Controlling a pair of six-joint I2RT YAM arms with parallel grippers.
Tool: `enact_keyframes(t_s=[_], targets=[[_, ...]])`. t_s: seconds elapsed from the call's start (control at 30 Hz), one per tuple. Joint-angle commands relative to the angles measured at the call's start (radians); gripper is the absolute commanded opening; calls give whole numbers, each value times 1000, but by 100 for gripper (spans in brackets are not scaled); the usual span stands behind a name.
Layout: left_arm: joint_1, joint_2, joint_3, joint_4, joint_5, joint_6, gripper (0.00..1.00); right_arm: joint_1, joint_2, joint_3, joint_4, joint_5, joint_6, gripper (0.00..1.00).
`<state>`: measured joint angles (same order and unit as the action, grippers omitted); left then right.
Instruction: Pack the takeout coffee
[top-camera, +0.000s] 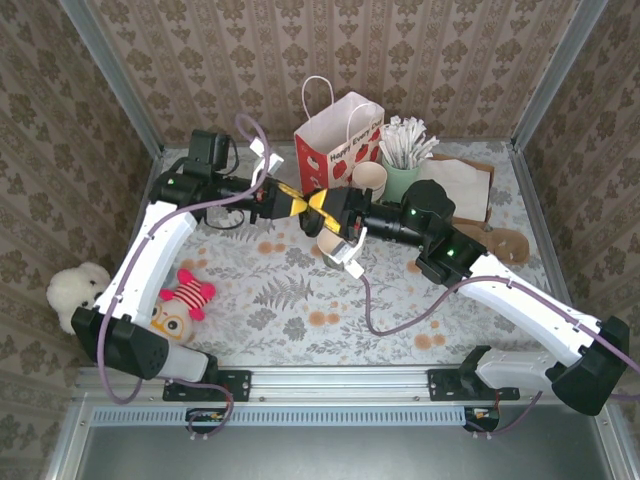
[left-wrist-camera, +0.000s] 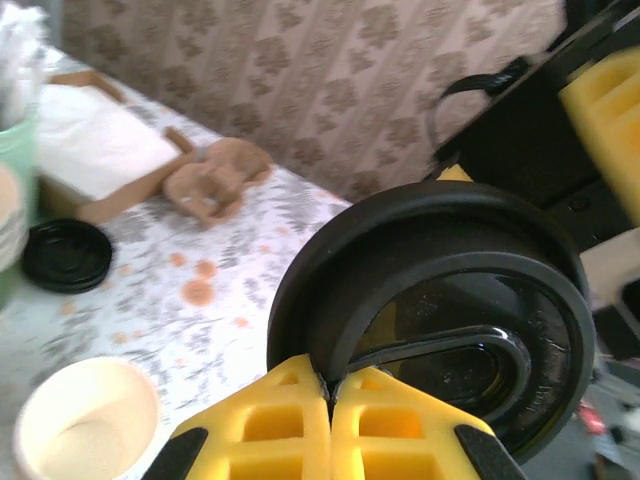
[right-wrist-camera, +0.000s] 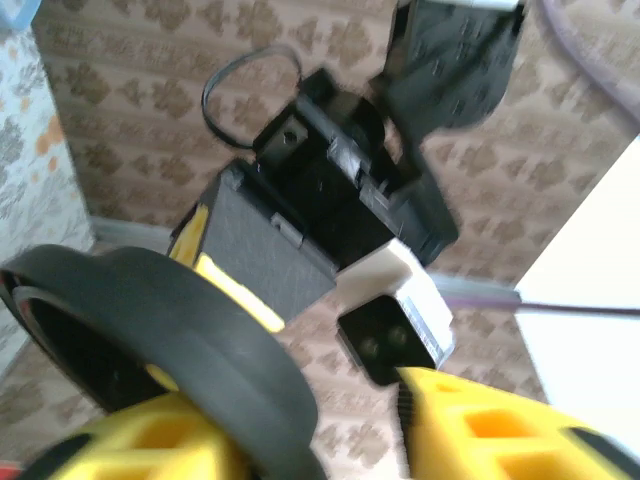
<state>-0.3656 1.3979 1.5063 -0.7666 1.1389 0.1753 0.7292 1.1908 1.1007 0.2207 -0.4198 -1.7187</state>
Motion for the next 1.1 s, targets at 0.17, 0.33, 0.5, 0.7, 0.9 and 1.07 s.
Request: enact_keyframes(t_s=[0.17,0.33,0.5,0.7,0.9,1.07], targets=[[-35,-45,-85,128,-540,-191,0,-67,-111,-47,-213,386,974,100],[-130,-31,-103,41,-821,-235,0,-155,-128,-49,-302,472,1811,100],[-169,10,-110,-6,-887,-342,0,-157,-132,-121,-350,575,2338,100],[-190,64,-102,-3,-897,-493,0,-189,-45,-132,-491,450,2564,100],[-226,188,-18,-92,-912,-597,0,-221,66,-126,-552,371,2558,100],[-251,270,32,-105,-874,-635,0,-298,135,-203,-384,179,2556,99]])
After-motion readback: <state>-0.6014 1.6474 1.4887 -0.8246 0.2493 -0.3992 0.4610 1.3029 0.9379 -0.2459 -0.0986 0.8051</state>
